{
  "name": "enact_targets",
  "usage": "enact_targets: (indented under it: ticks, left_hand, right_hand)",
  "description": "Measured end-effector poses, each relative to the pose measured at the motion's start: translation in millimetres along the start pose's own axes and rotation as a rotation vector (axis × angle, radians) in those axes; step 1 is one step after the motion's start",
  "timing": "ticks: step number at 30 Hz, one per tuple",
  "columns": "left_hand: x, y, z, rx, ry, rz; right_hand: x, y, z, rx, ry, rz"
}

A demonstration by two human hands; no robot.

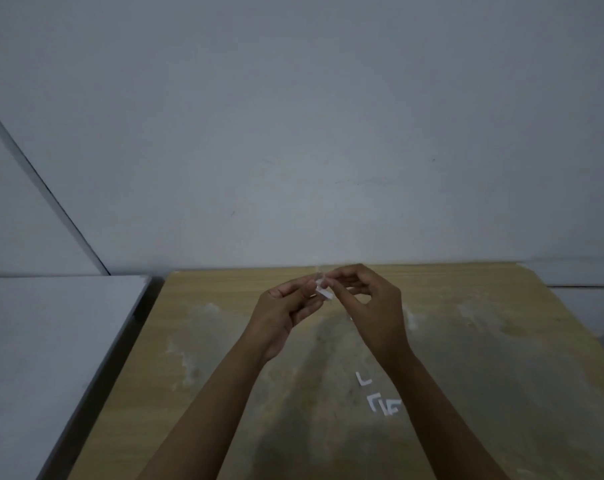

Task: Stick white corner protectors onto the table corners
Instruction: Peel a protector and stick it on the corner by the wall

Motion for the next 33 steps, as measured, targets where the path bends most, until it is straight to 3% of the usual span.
enact_targets:
  ticks: [4,8,12,16,22,25,33]
  left_hand:
    - [0.5,0.3,2.3,0.005,0.028,-0.043]
    - [6.6,-9.7,0.8,0.042,0.072,-0.056]
    - [13.5,-31.8,-8.0,0.133,0.092,-0.05]
    - [18.0,-51.7,-19.2,0.218,0.12,-0.054]
    - [16.2,-53.5,-19.2,0.236,0.114,-0.051]
    - [14.3,-45.3,-15.1,0.215,0.094,-0.095]
    - [6.1,-4.4,-1.9,0.065,-0.006,-0.125]
  right_hand:
    - [0.1,17.6,6.4,-0.084,-0.02,0.065]
    - [1.5,80.0,7.7,-0.442,-0.057,0.279]
    - [9.3,159.7,-16.4,-0.736,-0.087,0.086]
    - [20.8,221.2,-49.8,-0.902,-0.059,-0.076]
    - [33.9,223.6,-44.2,-0.793,-0.02,-0.4]
    - [27.6,189.1,-18.6,-0.656,0.005,-0.232]
    - [-15.6,53.8,20.3,-0.401,-0.301,0.351]
Point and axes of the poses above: each hand's wrist, its own z-axis towards the middle knuckle, its own x-axis out of the back of the hand, y = z × x, the point moved 6 cm from there along z, towards the middle knuckle, and after that the axes turned 10 degrees about -x, right-handed, at the moved point
